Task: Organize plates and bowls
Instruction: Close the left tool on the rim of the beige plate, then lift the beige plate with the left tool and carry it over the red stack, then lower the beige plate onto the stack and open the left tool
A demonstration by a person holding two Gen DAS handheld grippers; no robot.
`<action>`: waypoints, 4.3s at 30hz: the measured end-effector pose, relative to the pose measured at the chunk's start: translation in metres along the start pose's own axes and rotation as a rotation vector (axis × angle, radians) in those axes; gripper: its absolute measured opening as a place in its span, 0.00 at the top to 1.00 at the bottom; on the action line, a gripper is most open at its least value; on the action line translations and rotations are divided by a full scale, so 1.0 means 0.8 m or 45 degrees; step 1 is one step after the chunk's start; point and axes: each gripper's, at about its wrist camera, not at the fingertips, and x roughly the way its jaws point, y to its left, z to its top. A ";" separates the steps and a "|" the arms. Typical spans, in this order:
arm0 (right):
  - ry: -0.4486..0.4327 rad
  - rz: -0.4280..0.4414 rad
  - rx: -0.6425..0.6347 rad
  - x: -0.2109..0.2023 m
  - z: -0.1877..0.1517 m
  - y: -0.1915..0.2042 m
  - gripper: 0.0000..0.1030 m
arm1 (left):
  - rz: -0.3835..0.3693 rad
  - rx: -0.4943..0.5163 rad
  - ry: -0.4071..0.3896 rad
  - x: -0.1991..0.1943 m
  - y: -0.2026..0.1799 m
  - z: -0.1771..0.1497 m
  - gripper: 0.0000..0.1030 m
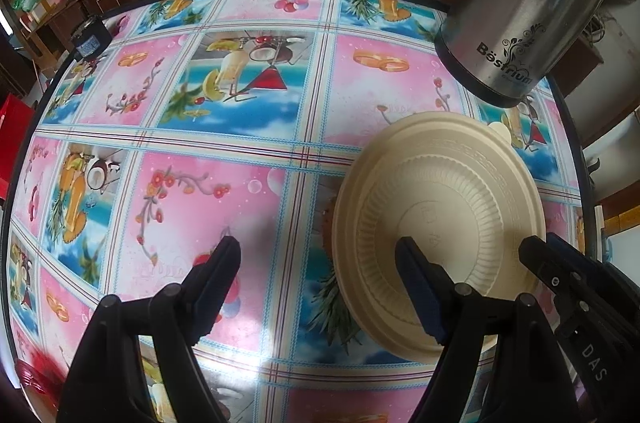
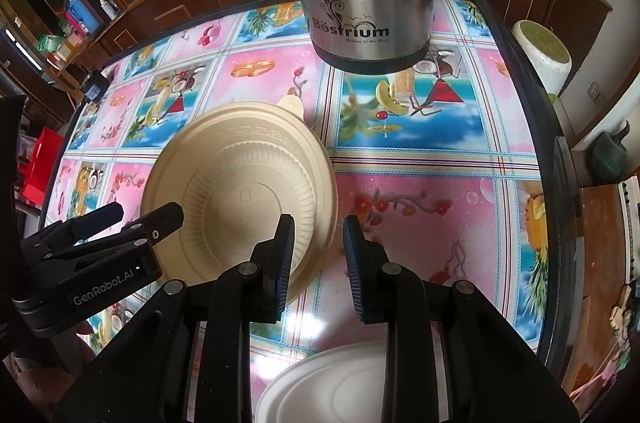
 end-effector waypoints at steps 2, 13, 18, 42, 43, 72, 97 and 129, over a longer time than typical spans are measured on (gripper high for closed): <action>0.010 0.011 0.001 0.003 0.001 -0.001 0.77 | -0.004 0.000 0.010 0.003 -0.001 -0.001 0.23; 0.036 0.007 -0.023 0.016 0.003 0.002 0.77 | -0.049 -0.004 0.034 0.011 -0.005 -0.002 0.23; 0.031 0.013 -0.036 0.017 0.002 0.003 0.78 | -0.068 0.024 0.029 0.010 -0.013 -0.003 0.33; 0.006 -0.002 -0.101 -0.006 -0.037 0.044 0.85 | -0.096 -0.025 0.055 -0.022 0.030 -0.039 0.86; 0.007 0.003 -0.100 -0.009 -0.041 0.047 0.85 | -0.095 -0.025 0.054 -0.026 0.034 -0.042 0.86; 0.035 0.092 -0.148 -0.085 -0.179 0.178 0.84 | -0.055 -0.045 0.051 -0.124 0.161 -0.168 0.87; 0.020 0.155 -0.415 -0.149 -0.266 0.367 0.81 | -0.028 -0.149 0.007 -0.220 0.334 -0.253 0.87; 0.232 0.208 -0.681 -0.093 -0.331 0.488 0.78 | 0.094 -0.282 0.086 -0.195 0.446 -0.334 0.85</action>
